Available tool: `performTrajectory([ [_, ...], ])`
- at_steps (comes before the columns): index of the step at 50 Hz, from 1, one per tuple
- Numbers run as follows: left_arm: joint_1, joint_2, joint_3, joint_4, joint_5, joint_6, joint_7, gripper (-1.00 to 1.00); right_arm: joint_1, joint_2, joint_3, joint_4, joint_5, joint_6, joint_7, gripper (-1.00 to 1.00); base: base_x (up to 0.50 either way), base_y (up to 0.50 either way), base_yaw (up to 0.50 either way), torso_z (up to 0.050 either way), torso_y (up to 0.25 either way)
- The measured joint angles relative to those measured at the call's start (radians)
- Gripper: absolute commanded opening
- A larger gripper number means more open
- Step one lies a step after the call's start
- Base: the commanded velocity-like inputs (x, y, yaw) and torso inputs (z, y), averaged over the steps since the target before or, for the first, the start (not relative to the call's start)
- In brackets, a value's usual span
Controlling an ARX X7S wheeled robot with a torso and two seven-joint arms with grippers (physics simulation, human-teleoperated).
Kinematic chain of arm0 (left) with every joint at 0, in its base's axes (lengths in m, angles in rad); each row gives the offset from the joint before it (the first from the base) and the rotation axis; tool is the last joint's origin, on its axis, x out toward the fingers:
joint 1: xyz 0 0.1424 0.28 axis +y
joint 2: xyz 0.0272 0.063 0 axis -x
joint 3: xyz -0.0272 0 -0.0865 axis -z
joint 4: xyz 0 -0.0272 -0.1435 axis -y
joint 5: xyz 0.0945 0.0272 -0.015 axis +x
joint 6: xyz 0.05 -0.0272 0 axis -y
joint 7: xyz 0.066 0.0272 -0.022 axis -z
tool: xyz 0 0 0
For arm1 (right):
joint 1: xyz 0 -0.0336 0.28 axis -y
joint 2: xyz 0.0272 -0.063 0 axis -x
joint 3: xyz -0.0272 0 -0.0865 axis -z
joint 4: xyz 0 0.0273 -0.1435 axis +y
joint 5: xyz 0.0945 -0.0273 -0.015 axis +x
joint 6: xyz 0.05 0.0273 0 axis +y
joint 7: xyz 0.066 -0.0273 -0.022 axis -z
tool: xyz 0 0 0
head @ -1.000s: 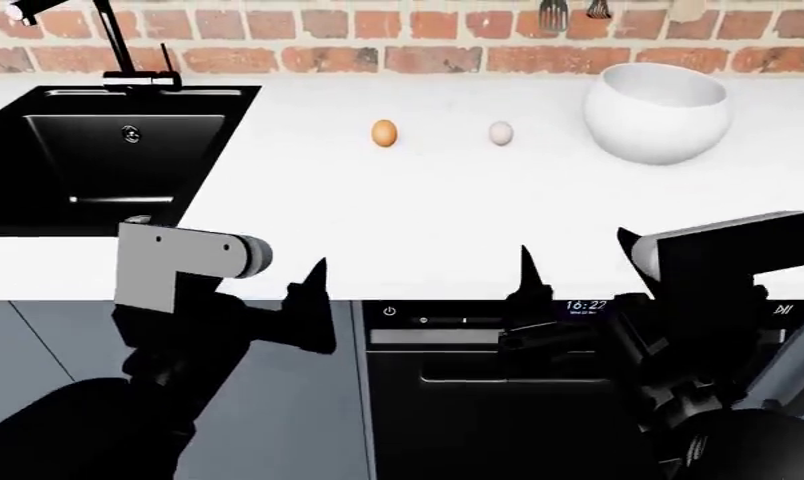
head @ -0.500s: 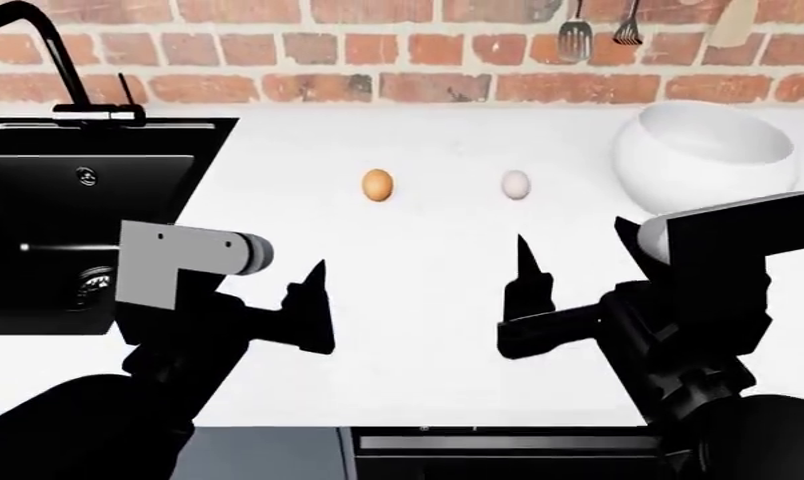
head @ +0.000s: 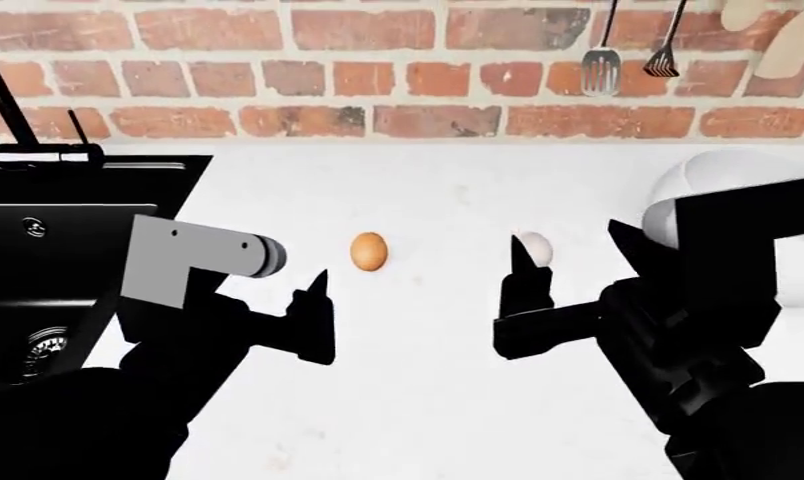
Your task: Place the eggs and milk next to the bowl.
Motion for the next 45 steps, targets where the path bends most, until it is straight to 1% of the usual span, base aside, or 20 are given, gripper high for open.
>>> performTrajectory([
  [7,-0.006,-0.024,0.022,-0.026,-0.048,0.023,-0.042,1.0,-0.005,0.013,-0.011,0.026,0.006,-0.009,0.004,1.0,0.0,0.0,0.0,0.0,0.0],
  [12,-0.006,-0.038,0.043,-0.044,-0.052,0.044,-0.049,1.0,-0.012,0.014,-0.012,0.059,-0.033,-0.001,-0.037,1.0,0.0,0.0,0.0,0.0,0.0],
  [21,-0.011,-0.054,0.081,-0.08,-0.041,0.08,-0.046,1.0,-0.025,0.007,-0.037,0.134,-0.216,0.005,-0.209,1.0,0.0,0.0,0.0,0.0,0.0],
  [32,-0.014,-0.069,0.116,-0.111,-0.025,0.113,-0.036,1.0,-0.021,0.013,-0.136,0.239,-0.483,-0.056,-0.445,1.0,0.0,0.0,0.0,0.0,0.0],
  [45,-0.015,-0.084,0.143,-0.137,-0.01,0.144,-0.025,1.0,-0.015,0.015,-0.238,0.346,-0.678,-0.137,-0.601,1.0,0.0,0.0,0.0,0.0,0.0],
])
